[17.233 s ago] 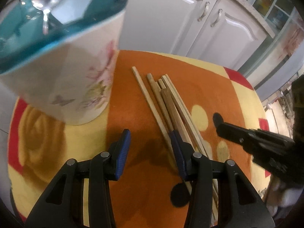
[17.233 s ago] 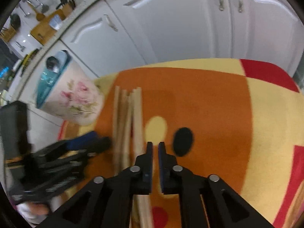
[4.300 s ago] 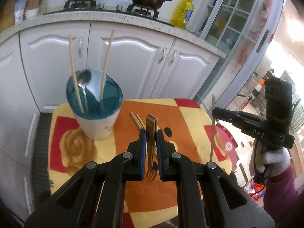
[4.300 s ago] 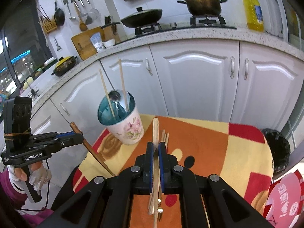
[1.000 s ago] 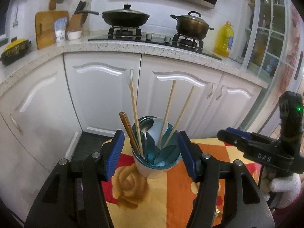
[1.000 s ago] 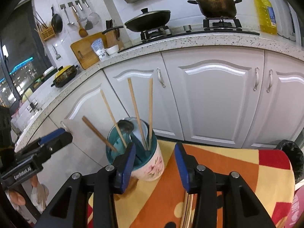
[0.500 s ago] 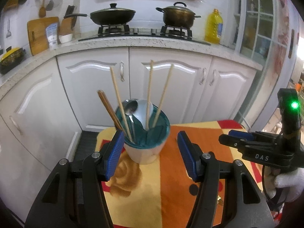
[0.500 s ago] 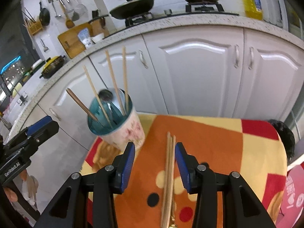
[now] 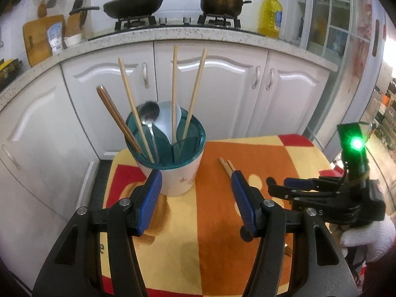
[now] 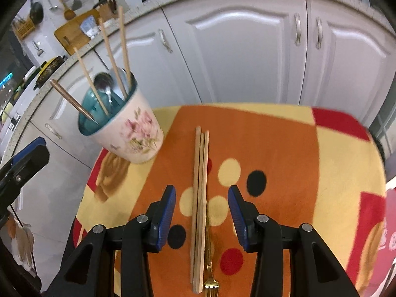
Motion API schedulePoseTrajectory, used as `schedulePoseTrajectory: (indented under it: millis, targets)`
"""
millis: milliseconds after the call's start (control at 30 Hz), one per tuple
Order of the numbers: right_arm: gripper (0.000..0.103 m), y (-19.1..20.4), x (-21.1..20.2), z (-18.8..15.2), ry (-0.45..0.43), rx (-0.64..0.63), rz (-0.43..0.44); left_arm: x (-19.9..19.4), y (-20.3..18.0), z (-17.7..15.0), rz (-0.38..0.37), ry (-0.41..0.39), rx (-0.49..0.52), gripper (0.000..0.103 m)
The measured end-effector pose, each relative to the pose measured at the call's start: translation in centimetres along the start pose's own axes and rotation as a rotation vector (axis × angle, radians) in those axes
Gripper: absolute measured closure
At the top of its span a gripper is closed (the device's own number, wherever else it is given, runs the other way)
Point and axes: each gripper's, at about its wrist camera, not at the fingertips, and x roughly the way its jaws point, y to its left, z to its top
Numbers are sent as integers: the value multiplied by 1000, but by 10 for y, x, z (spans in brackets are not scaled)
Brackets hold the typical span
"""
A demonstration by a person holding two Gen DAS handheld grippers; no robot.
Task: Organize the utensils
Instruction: 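Move both tools back over the rug to the remaining chopsticks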
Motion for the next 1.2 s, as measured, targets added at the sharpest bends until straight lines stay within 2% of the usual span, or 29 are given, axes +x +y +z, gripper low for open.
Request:
schedulePoseTrajectory:
  millis: [200, 333, 500, 633, 700, 800, 933, 1200]
  targets:
    - [61, -12, 23, -5, 40, 27, -30, 14, 4, -15, 2, 41, -8, 45]
    - [61, -11, 34, -6, 64, 2, -59, 29, 8, -27, -4, 95, -28, 45]
    - [72, -6, 49, -6, 95, -28, -49, 40, 7, -33, -16, 126, -38, 45]
    - [76, -2, 59, -7, 102, -67, -52, 46, 6, -34, -21, 141, -34, 45]
    - [76, -3, 58, -6, 91, -84, -82, 48, 7, -35, -23, 147, -38, 45]
    - [76, -20, 50, -3, 76, -65, -207, 53, 8, -35, -26, 157, -47, 45]
    - [76, -46, 37, -3, 56, 40, -147, 60, 7, -34, -48, 174, -58, 45]
    - [76, -42, 35, 5, 46, -11, -102, 80, -13, -32, -110, 209, -51, 45]
